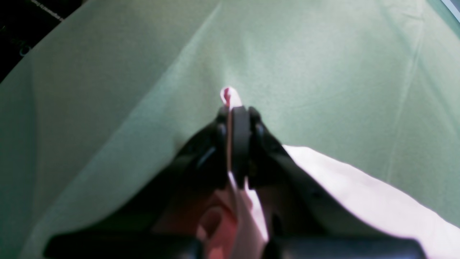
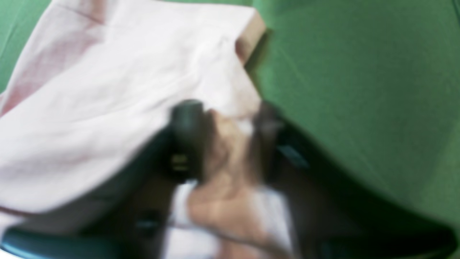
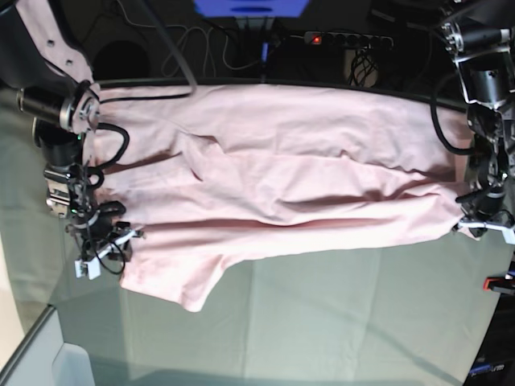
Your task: Layout the t-shirt on the table in an organized manner, then fold the t-shirt properly
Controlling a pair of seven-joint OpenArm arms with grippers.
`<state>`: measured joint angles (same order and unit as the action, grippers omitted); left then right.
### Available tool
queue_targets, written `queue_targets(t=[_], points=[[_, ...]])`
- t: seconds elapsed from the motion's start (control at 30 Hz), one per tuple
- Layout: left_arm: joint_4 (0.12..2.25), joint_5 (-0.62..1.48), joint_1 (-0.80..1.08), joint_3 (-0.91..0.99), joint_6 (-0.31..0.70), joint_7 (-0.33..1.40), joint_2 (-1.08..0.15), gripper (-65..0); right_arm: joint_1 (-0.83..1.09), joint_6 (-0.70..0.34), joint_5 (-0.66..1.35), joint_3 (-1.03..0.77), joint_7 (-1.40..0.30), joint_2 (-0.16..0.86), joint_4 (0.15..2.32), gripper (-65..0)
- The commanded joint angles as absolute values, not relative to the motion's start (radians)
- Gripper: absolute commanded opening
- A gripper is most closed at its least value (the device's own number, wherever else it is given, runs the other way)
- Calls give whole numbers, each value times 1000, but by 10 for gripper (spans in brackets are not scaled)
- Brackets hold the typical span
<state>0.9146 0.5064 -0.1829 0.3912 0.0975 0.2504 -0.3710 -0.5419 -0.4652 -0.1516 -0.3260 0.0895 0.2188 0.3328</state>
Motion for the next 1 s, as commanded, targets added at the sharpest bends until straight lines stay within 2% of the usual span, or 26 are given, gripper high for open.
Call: queue_targets(t=[0.0,0.03,0.27,0.53,0.7,0.97], points=[[929,510,-205,395,99,225,-390,-649,-565,-463,-148,-326,91,226,344,-614],[929,510,-205,395,99,225,-390,-649,-568,-463,-148,-326,85,226,344,-650],[931,512,-206,395,99,226,-390,-649,-582,-466,-145,-236,93,245,374,-650],[969,518,-206,395,99,231,-390,-649,-397,-467,-142,-237,82,237,776,-650],[969,519,-203,395,99,231,-390,-649,-283,-467,-137,-237,82,213,954,-650],[970,519,-200,401,99,231,-390,-649,-85,-467,77,-245,-1,222,1242,-650]])
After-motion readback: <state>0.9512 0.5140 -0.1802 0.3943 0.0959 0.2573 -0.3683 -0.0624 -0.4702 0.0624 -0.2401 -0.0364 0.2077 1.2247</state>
